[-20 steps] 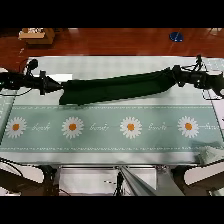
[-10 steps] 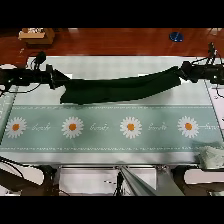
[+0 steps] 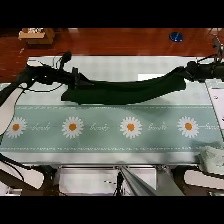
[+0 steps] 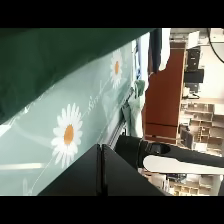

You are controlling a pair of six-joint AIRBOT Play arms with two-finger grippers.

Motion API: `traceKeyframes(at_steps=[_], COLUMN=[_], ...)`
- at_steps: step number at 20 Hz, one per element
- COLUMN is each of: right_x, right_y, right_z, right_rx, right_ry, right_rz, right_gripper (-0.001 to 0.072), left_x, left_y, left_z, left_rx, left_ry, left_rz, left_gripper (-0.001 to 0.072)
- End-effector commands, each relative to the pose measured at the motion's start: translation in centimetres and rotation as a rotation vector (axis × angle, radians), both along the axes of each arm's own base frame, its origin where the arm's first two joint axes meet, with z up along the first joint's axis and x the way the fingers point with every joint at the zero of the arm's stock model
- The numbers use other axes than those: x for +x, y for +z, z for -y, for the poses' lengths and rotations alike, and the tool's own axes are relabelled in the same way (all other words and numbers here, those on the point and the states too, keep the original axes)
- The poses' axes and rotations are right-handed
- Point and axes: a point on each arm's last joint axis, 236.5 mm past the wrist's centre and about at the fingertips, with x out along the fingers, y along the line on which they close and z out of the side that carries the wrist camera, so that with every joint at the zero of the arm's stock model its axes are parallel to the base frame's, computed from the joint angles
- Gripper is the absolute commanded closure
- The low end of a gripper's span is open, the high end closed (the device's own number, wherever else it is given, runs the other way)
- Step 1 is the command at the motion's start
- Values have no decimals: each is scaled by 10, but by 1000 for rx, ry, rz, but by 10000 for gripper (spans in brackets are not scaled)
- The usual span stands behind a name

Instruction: Fold the shirts.

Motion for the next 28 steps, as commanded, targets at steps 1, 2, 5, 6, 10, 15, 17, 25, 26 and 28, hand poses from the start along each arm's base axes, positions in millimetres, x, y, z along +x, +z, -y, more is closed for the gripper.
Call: traceKeyframes(at_steps=[1, 2, 5, 6, 10, 15, 17, 25, 26, 28], right_x=[-28, -33, -46, -52, -72, -93, -104, -121, -121, -122], right_y=[15, 23, 48, 57, 89, 117, 123, 142, 142, 142], right_z=[-6, -8, -10, -11, -19, -27, -32, -38, -38, -38], right_rx=[-35, -43, -67, -78, -87, -94, -92, -94, -93, -90], right_ry=[65, 71, 67, 69, 70, 63, 71, 52, 51, 50], right_rz=[-30, -25, 7, 22, 66, 108, 106, 130, 132, 125], right_gripper=[686, 686, 686, 686, 686, 686, 686, 686, 686, 686], left_x=[10, 11, 7, 3, -11, -48, -61, -135, -147, -158], left_y=[0, -1, -10, -12, -18, -45, -59, -82, -86, -98], left_z=[44, 53, 83, 92, 125, 163, 175, 250, 262, 277], left_rx=[0, 7, 35, 41, 60, 80, 91, 66, 69, 99], left_ry=[45, 52, 53, 45, 18, -71, -104, -190, -198, -186], left_rz=[41, 51, 62, 66, 88, 26, 2, -110, -113, -95], left_gripper=[685, 686, 686, 686, 686, 686, 686, 686, 686, 686])
